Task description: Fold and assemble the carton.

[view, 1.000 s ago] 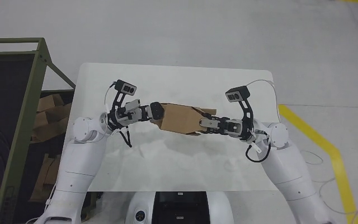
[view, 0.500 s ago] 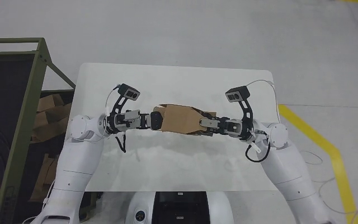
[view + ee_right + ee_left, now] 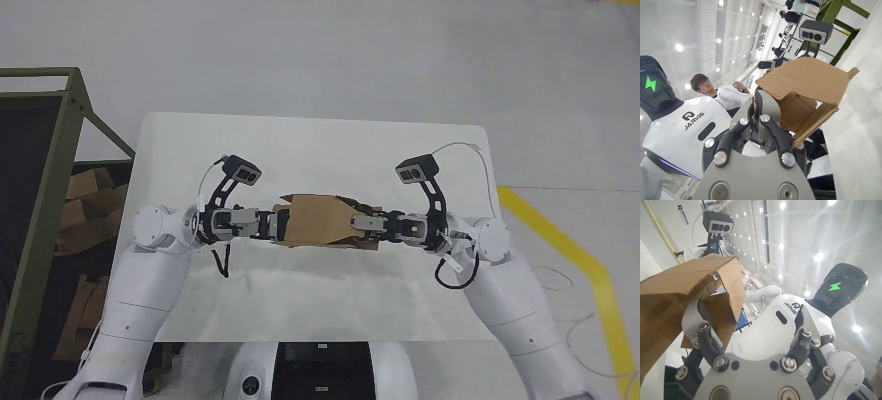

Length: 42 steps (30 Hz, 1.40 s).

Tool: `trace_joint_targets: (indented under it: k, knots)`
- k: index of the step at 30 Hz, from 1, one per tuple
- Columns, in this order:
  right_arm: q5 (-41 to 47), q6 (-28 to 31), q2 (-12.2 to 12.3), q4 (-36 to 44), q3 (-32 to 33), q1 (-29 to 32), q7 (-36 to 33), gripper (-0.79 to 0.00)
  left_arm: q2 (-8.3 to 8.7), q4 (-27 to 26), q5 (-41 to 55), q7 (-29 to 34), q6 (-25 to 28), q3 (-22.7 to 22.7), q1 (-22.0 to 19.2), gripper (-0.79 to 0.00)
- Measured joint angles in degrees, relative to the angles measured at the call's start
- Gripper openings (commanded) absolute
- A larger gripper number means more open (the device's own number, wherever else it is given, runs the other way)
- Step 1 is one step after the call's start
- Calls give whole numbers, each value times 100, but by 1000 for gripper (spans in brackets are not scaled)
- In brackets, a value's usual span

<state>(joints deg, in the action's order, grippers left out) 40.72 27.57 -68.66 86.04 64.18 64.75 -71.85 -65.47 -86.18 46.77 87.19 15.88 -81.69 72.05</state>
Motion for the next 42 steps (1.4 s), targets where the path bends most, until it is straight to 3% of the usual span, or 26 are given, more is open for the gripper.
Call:
trace_joint_targets:
  k: [11, 14, 18, 28, 38, 42]
  knots:
    - [-79, -71, -11, -87, -93, -76, -66, -785, 12, 39, 13, -4, 57, 123, -68, 0]
    - [-101, -90, -16, -108, -121, -108, -70, -785, 18, 46, 25, 29, 58, 147, -85, -179]
    - [-113, -103, -21, -134, -144, -144, -71, -785, 26, 59, -17, 62, 63, 187, -112, -336]
    - [-163, -152, -33, -150, -223, -211, -116, -785, 54, 19, -168, 82, 40, 315, -156, -449]
    - [-205, -188, -40, -150, -282, -240, -132, -785, 85, 88, -178, 39, 83, 306, -160, -483]
    - [-219, -192, -40, -155, -289, -250, -133, -785, 98, 142, -234, -21, 141, 293, -163, -557]
